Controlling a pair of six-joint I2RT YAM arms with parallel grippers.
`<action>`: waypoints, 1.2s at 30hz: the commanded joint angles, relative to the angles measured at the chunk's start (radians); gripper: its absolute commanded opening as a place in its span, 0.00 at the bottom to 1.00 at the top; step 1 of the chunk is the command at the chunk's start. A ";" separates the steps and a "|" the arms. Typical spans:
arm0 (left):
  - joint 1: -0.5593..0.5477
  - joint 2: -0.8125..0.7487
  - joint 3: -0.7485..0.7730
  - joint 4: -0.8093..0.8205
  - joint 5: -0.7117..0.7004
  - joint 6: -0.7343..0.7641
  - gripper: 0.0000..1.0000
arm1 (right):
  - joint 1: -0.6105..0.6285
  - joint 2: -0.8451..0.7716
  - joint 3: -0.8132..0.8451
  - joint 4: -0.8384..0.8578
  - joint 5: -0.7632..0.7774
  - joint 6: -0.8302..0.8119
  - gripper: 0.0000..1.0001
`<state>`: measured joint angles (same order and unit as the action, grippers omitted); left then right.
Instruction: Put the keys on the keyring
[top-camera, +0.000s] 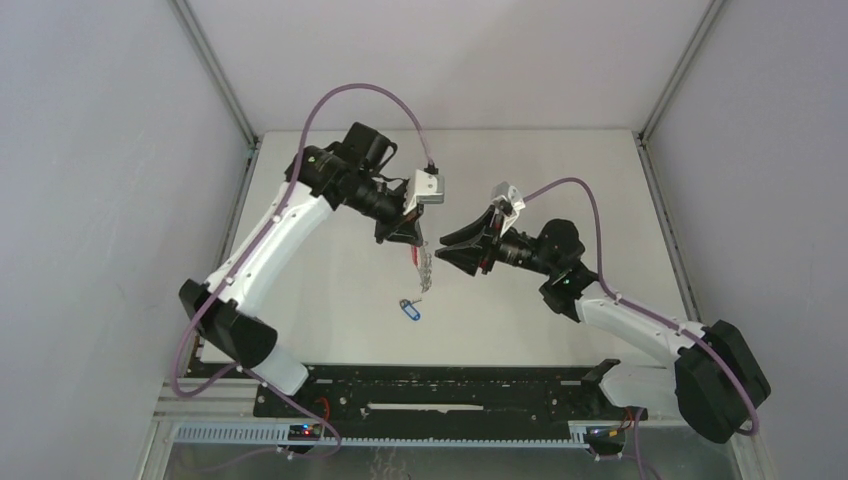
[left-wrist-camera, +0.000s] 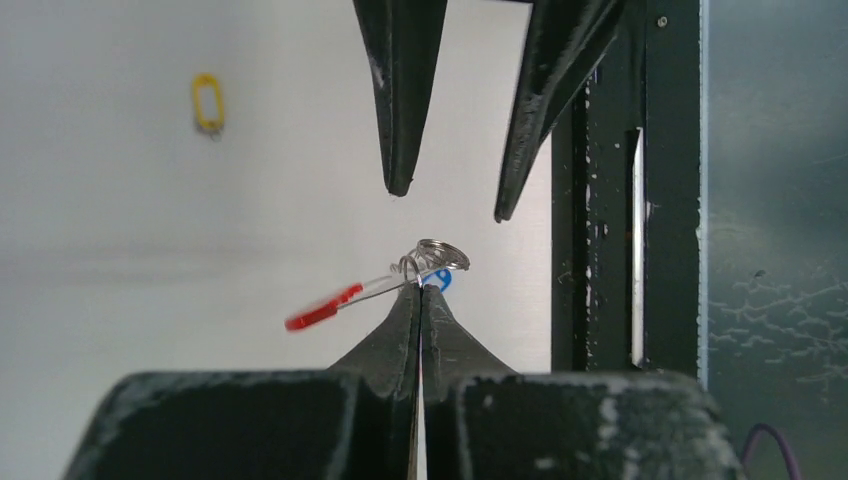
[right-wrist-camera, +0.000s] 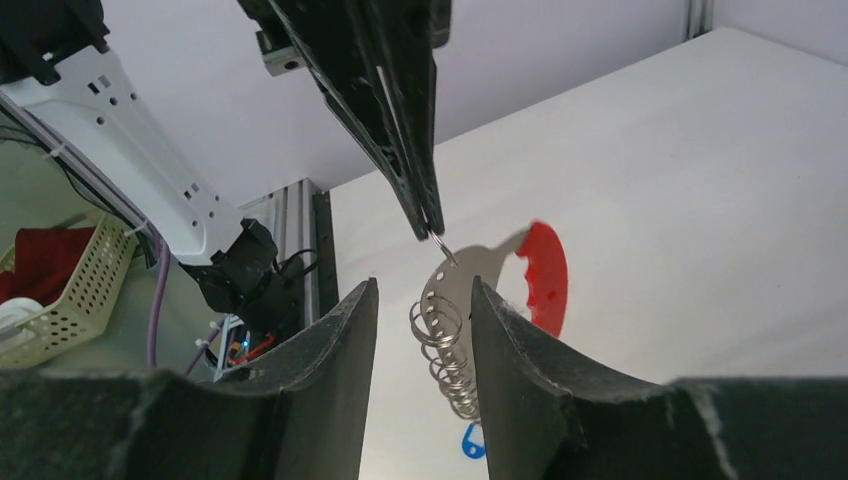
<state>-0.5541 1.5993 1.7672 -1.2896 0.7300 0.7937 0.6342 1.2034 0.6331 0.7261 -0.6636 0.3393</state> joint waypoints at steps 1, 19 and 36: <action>-0.001 -0.125 -0.033 0.106 0.115 0.051 0.00 | 0.021 -0.080 0.005 -0.018 0.079 0.022 0.48; -0.116 -0.422 -0.224 0.160 0.171 0.163 0.00 | 0.211 -0.299 0.144 -0.400 0.043 -0.335 0.54; -0.147 -0.456 -0.209 0.190 0.251 0.004 0.00 | 0.393 -0.274 0.262 -0.576 0.240 -0.603 0.43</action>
<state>-0.6956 1.1721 1.5387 -1.1297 0.9287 0.8337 0.9993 0.9321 0.8360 0.1738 -0.4992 -0.1871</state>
